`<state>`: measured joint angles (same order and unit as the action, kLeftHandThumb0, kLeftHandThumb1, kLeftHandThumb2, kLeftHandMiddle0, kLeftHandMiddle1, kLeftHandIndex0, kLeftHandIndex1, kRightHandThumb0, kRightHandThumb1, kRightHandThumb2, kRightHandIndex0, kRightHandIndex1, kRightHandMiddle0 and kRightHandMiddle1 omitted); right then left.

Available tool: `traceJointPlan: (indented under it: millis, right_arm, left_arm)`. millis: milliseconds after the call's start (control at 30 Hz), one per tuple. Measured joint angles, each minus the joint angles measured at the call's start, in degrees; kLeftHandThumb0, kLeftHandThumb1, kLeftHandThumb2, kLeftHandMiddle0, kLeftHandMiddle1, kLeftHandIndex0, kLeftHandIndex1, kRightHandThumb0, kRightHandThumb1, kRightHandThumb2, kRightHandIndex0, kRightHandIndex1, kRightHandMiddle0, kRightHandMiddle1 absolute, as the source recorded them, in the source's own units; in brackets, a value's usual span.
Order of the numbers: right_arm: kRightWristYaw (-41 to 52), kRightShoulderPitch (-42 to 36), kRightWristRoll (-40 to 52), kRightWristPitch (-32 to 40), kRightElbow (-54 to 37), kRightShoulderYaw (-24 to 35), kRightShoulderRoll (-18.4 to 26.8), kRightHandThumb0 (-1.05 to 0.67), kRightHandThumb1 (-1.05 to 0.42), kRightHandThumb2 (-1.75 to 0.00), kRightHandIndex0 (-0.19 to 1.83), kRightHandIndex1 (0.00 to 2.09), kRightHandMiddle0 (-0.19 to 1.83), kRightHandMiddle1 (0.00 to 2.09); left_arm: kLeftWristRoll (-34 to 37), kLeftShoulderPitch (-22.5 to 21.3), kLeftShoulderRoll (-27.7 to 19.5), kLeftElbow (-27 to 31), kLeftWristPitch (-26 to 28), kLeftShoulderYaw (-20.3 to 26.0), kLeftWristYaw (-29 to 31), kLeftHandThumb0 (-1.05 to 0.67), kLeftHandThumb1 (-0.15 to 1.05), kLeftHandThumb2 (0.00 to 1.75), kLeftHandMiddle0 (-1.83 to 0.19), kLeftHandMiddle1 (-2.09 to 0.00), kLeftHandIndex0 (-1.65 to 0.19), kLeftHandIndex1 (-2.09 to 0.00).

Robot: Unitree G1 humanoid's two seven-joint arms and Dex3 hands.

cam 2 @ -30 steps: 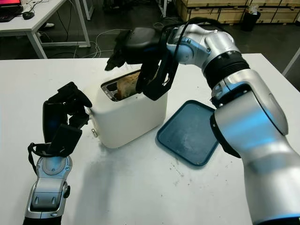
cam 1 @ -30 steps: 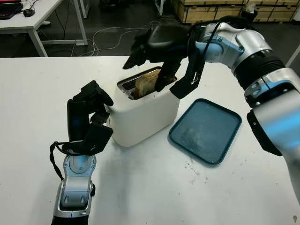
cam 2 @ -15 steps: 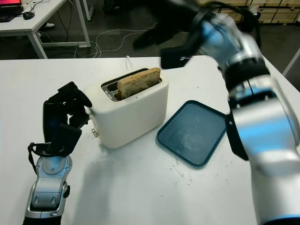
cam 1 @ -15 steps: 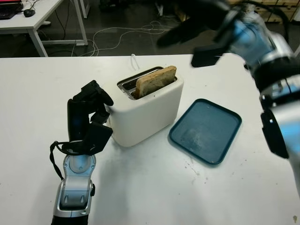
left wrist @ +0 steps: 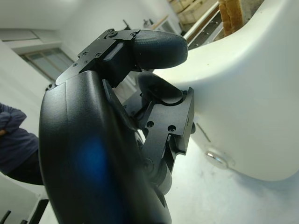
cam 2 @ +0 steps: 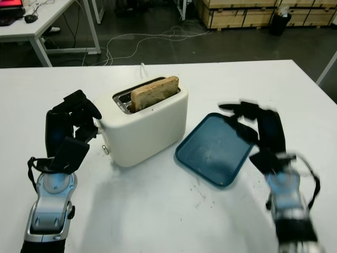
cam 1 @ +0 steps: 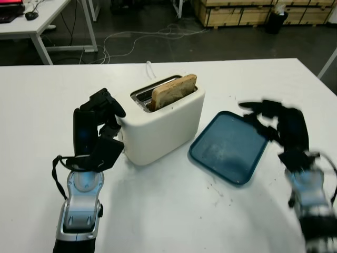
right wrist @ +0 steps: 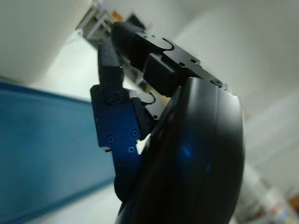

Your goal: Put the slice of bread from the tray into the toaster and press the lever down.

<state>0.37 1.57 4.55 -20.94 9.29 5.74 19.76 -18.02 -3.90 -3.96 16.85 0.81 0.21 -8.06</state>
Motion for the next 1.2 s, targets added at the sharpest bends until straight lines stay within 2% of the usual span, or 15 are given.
traceJointPlan:
  millis: [100, 133, 167, 267, 400, 500, 667, 867, 967, 1033, 1133, 1200]
  right_arm:
    - [-0.51, -2.27, 1.72, 4.3, -6.1, 0.86, -3.24, -0.38, -0.92, -0.22, 0.74, 1.45, 1.09, 0.26]
    - [-0.49, -2.48, 1.97, 5.16, -7.37, 1.04, -4.07, -0.38, -0.92, -0.24, 0.74, 1.51, 1.03, 0.43]
    - [-0.49, -2.63, 2.51, 6.08, -8.6, 1.23, -4.99, -0.39, -0.92, -0.27, 0.74, 1.58, 0.89, 0.75]
    - [0.36, -3.03, 4.71, 8.92, -11.35, 1.27, -7.21, -0.41, -0.92, -0.35, 0.74, 1.72, 0.72, 1.17]
    - [4.58, -2.35, 7.88, 15.32, -12.81, 1.07, -7.47, -0.38, -0.92, -0.4, 0.84, 1.74, 0.65, 1.48]
    - [6.76, 0.86, 7.63, 17.15, -10.43, 0.86, -7.02, -0.39, -0.92, -0.4, 0.87, 1.75, 0.58, 1.67]
    - [10.03, 6.6, 5.14, 17.09, -3.82, -0.02, -5.82, -0.42, -0.92, -0.41, 0.84, 1.75, 0.51, 1.74]
    - [12.85, 9.06, 3.35, 16.55, 1.77, -0.05, -5.32, -0.42, -0.92, -0.4, 0.84, 1.75, 0.52, 1.75]
    - [13.94, 9.65, 3.22, 14.68, 3.71, 0.08, -5.16, -0.42, -0.92, -0.39, 0.83, 1.75, 0.52, 1.75]
    - [14.43, 9.94, 3.19, 13.51, 4.88, 0.13, -5.15, -0.41, -0.92, -0.4, 0.83, 1.75, 0.51, 1.75]
    - [15.09, 10.01, 2.96, 10.92, 6.31, 0.32, -5.11, -0.4, -0.92, -0.4, 0.83, 1.75, 0.5, 1.75]
    - [15.49, 10.04, 2.98, 9.92, 7.07, 0.55, -5.08, -0.4, -0.92, -0.4, 0.82, 1.75, 0.5, 1.75]
  left_arm:
    - [-0.03, -0.08, -0.08, -0.03, 0.03, 0.02, 0.04, 0.09, 0.92, 1.0, -1.11, -1.75, -0.81, -1.75]
    - [-0.04, -0.09, -0.08, -0.03, 0.07, 0.02, 0.05, 0.09, 0.92, 1.0, -1.11, -1.75, -0.81, -1.75]
    - [-0.03, -0.09, -0.09, -0.04, 0.09, 0.03, 0.05, 0.09, 0.92, 1.0, -1.11, -1.75, -0.81, -1.75]
    - [-0.14, -0.14, -0.55, -0.55, 0.1, -0.02, 0.17, 0.1, 0.92, 1.0, -1.11, -1.75, -0.82, -1.75]
    - [-1.11, -0.19, -1.97, -0.79, 0.09, -0.21, 0.35, 0.12, 0.91, 0.98, -1.09, -1.75, -0.81, -1.75]
    - [-1.95, -0.23, -3.13, -0.74, 0.16, -0.65, 0.96, 0.12, 0.88, 0.99, -1.11, -1.75, -0.83, -1.75]
    - [-2.86, -0.05, -4.03, 0.24, 0.9, -0.83, 2.07, 0.12, 0.86, 1.01, -1.09, -1.75, -0.82, -1.75]
    - [-5.14, 1.1, -5.68, 2.52, 1.78, -1.19, 3.41, 0.17, 0.83, 0.97, -1.08, -1.75, -0.79, -1.75]
    - [-5.87, 2.0, -6.43, 3.68, 3.14, -1.04, 4.42, 0.15, 0.83, 0.93, -1.07, -1.75, -0.77, -1.75]
    - [-8.36, 2.4, -7.25, 4.35, 4.09, -1.05, 4.59, 0.15, 0.83, 0.81, -1.06, -1.75, -0.7, -1.75]
    - [-14.62, 2.87, -10.2, 5.13, 5.59, -1.01, 4.62, 0.12, 0.9, 0.51, -1.01, -1.75, -0.71, -1.34]
    - [-18.54, 3.28, -12.06, 6.09, 6.83, -0.89, 5.1, 0.07, 0.92, 0.4, -0.97, -1.75, -0.84, -0.91]
